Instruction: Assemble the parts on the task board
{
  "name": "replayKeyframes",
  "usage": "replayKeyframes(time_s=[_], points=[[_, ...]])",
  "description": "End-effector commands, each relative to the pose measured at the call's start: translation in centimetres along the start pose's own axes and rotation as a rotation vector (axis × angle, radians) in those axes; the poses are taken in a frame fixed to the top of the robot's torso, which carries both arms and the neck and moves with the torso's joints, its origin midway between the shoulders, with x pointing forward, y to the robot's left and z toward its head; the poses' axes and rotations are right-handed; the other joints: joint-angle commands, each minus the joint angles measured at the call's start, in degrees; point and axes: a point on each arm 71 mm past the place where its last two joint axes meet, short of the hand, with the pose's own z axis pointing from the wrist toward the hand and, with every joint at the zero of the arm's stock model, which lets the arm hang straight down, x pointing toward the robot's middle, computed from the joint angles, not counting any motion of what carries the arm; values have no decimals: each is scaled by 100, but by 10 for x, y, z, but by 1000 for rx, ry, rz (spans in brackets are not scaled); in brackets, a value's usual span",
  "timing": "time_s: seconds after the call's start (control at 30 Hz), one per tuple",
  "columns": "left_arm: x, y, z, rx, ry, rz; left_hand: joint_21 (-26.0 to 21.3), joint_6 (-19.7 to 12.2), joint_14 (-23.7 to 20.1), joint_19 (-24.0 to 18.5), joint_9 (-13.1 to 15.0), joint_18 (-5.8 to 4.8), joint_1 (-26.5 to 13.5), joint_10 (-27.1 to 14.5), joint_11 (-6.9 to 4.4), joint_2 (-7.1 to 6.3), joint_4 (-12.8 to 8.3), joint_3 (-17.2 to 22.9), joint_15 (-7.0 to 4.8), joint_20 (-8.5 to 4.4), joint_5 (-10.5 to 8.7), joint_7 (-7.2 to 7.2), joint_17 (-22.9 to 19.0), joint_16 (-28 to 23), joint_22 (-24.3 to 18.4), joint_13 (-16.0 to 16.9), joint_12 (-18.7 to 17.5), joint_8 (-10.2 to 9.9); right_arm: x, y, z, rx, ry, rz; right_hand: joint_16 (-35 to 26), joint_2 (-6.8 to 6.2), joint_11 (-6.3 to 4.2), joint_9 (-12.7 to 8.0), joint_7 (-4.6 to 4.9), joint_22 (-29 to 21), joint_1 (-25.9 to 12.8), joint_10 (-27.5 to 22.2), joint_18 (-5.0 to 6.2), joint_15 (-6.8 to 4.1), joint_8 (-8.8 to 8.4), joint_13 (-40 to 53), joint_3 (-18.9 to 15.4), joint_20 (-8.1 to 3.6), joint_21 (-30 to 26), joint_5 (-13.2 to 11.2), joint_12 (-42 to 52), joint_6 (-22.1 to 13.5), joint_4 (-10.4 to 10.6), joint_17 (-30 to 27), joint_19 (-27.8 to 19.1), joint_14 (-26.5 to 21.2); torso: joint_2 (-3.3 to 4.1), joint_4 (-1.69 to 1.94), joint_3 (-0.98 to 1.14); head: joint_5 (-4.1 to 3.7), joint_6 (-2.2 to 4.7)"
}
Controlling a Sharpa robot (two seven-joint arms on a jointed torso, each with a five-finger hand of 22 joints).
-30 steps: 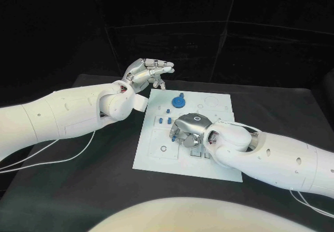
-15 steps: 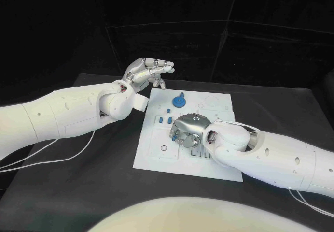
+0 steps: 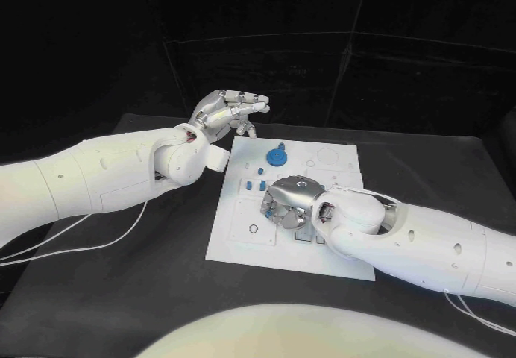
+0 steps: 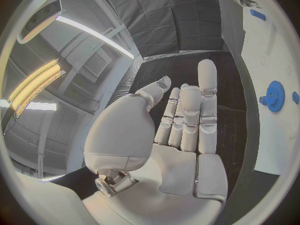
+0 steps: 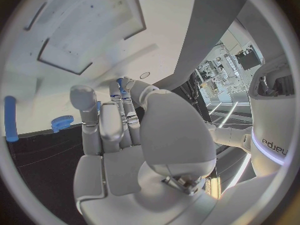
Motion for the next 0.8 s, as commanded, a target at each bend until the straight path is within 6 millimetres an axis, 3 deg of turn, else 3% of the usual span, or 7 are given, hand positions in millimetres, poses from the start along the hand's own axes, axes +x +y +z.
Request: replayKeyframes(time_s=[0.03,0.4,0.5,0.6,0.8], points=[[1,-1,1,3,9,-10,-39,-49,-42,-40,8,113,-1,-40,12,50,-4,-36,-17,16,21,-2,-5,-28,-7,3,27,22,-2,3,1,-18,-18,7,32,57,-10,6,-36,13,-10,78,-23,-1,11,17,-21,-6,13,-15,48,-20,-40,8,13,166,2,0,-1,2,-8],[1,-1,1,1,11,-11,-39,-49,-42,-40,8,113,-1,-40,12,50,-4,-36,-17,16,21,-2,-5,-28,-7,3,27,22,-1,2,1,-7,-4,6,29,35,3,-2,-25,-4,-34,31,-23,0,-7,7,-49,-13,4,-27,20,-73,-51,-17,6,161,1,1,-5,7,-26],[1,-1,0,0,11,-11,-39,-49,-42,-40,8,113,-1,-40,12,50,-4,-36,-17,16,21,-2,-5,-28,-7,3,27,22,-1,1,1,1,-10,7,-25,-10,92,-23,52,-139,-103,-295,-11,68,-25,-57,-61,21,-95,-33,-112,-252,-31,-119,-70,128,1,-3,-3,9,-25],[1,-1,0,-1,11,-11,-43,-51,-48,-41,8,113,3,-43,13,51,-7,-41,-17,17,20,-2,-20,-32,-9,4,31,25,-2,-1,1,12,-21,6,-158,-94,182,-25,88,-648,-159,-777,89,141,-20,-65,-100,86,-479,-65,-105,-573,-31,-349,-343,50,1,-3,-2,8,-23],[0,-1,0,-3,11,-12,-43,-51,-48,-41,8,113,3,-43,13,51,-7,-41,-17,17,20,-2,-20,-32,-9,4,31,25,-3,-2,0,22,-36,4,-284,-118,211,-12,101,-873,-177,-992,132,162,-8,-54,-173,112,-663,-88,-69,-656,-38,-558,-468,-25,4,-3,0,6,-24]])
